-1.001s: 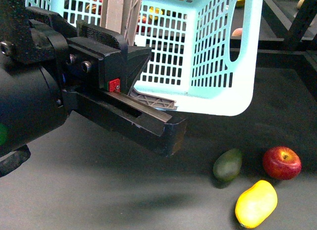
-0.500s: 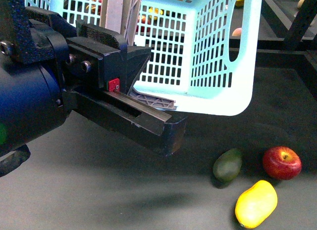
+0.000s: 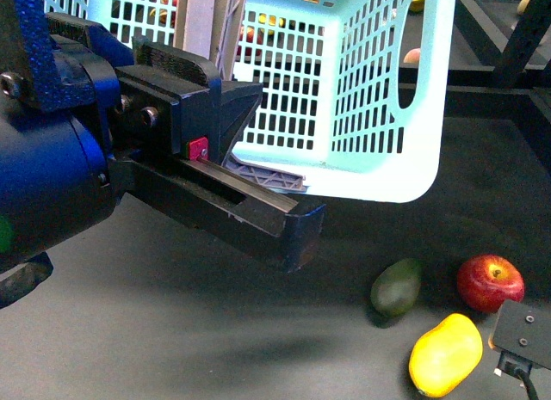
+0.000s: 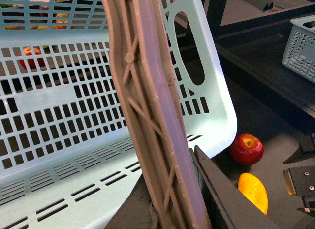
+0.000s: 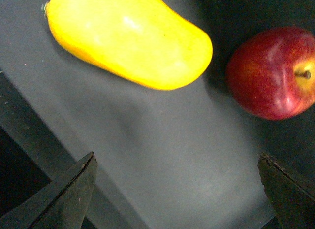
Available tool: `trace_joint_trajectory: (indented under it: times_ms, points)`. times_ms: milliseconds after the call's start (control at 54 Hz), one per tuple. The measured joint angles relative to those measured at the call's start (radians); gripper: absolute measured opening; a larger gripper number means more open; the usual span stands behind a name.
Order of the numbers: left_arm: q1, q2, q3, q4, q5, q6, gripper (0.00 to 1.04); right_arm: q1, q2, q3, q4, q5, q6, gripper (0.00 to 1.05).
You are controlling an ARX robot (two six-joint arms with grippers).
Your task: Pick mango with right arm and hold basket with left
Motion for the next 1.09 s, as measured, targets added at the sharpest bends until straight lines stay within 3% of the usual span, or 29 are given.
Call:
trace_joint_trajectory:
  times_ms: [389,1094]
  points:
    - [0.000,0.000,0.000,0.000,0.000,0.000,0.15,0.097,0.180,0.174,-0.021,-0.015,0.003,0.97]
    - [0.000,0.000,0.000,0.000,0.000,0.000,0.15,0.204,0.333,0.311,0.002,-0.046,0.171,0.97]
